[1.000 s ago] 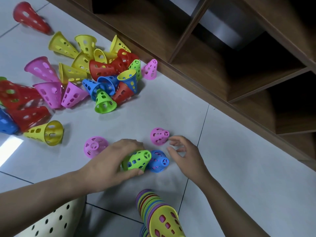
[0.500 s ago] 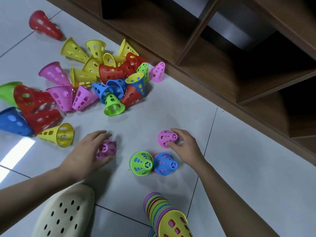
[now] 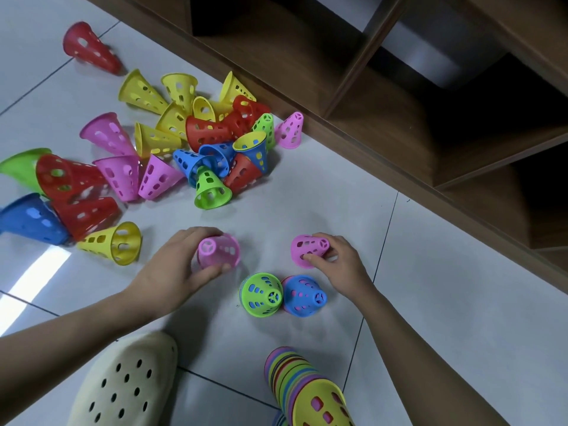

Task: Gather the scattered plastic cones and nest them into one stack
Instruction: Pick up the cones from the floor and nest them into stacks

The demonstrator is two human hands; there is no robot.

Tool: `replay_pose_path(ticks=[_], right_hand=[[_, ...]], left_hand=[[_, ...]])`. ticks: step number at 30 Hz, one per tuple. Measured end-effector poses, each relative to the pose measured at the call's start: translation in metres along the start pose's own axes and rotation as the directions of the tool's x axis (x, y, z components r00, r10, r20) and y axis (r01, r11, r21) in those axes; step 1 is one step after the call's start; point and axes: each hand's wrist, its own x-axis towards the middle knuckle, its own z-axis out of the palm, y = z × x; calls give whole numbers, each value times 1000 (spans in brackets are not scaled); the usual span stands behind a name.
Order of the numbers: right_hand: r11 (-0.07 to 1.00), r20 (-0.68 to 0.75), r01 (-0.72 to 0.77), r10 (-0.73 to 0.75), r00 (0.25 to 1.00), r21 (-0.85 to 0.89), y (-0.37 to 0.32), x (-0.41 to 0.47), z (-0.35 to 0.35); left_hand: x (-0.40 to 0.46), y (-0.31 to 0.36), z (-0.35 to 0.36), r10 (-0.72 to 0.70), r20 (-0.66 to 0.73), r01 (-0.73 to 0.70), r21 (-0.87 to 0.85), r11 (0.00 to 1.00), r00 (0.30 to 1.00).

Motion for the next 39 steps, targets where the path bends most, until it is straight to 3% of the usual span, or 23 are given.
replay_pose_path(ticks=[7,12,18,29,33,36,39], right_hand=[[998,-22,-1,2,1000,63,-31,-29,-28],[994,-86,90,-85,993,54,-46,-61,-49],[956,-78,247,-261,962,-160,-44,-88,-62],[937,102,304,-290,952,-172,-32,-109,-48],[922,128,321,-299,946,-217,-29,-104,-39],[925,109,312,-295,949,-218,-32,-89,-36],[932,77,320,-311,947,-170,-43,-65,-31]], left_hand=[[0,58,9,130,4,-128,-162,979,991],[-3,69,25,283,109,-274,-91,958,953],[-2,50,43,221,175,-218,-33,975,959],[-7,27,61,52,241,-109,231,967,969],[-8,20,51,97,274,-169,251,953,957],[-3,15,30,134,185,-171,198,965,974],[11,7,7,62,-135,-36,187,982,989]])
